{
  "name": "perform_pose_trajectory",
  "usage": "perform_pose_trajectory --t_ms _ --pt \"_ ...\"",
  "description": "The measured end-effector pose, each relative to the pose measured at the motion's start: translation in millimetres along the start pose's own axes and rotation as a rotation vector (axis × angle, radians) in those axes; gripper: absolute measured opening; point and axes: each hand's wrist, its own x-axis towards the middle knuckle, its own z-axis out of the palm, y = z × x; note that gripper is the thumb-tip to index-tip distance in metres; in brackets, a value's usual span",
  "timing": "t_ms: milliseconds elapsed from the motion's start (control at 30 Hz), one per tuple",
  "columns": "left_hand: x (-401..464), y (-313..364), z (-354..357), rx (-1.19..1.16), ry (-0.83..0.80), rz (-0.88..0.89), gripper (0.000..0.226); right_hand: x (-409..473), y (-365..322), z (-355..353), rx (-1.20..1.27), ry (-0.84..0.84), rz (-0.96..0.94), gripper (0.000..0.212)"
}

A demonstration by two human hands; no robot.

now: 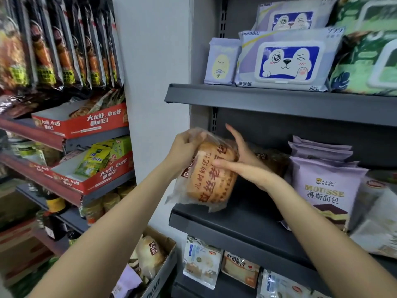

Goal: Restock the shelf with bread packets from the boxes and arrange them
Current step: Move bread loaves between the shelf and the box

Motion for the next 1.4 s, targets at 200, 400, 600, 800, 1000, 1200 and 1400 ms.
perform_pose_trajectory --t_ms 200,400,600,800,1000,1200,1400 --pt "7.2 12.7 9.1 0.097 0.013 -0.147 0.073 6.2 0.1 -10.5 -0.057 0.482 -0.001 0.051" --pt "3.4 -29.6 42.6 -0.271 -0.231 -0.525 0.089 4.5 24.9 -14.8 -0.187 0.817 0.147 0.056" --pt "12.0 -53.5 67.9 -0.043 -0.192 -0.368 0.076 -5.1 29.9 -14.9 -1.103 0.542 0.0 0.093" --pt "8.7 -71.1 99.9 0.077 -0.209 -0.235 0.062 -5.1 49.0 -17.3 -1.141 0.259 0.27 0.062" --pt "6.2 -82.8 97.9 0.138 -0.441 -0.301 0.085 -9.4 63.2 -18.3 -1.214 0.255 0.378 0.052" --pt "-3.1 -70.0 38.1 0.426 -0.192 -0.182 0.048 -7.5 41.3 16.9 -1.06 0.382 0.133 0.064" --pt "-58.9 -74.2 -69.0 0.765 0.034 -0.195 0.026 1.9 6.6 116.5 -0.559 0.104 -0.072 0.034"
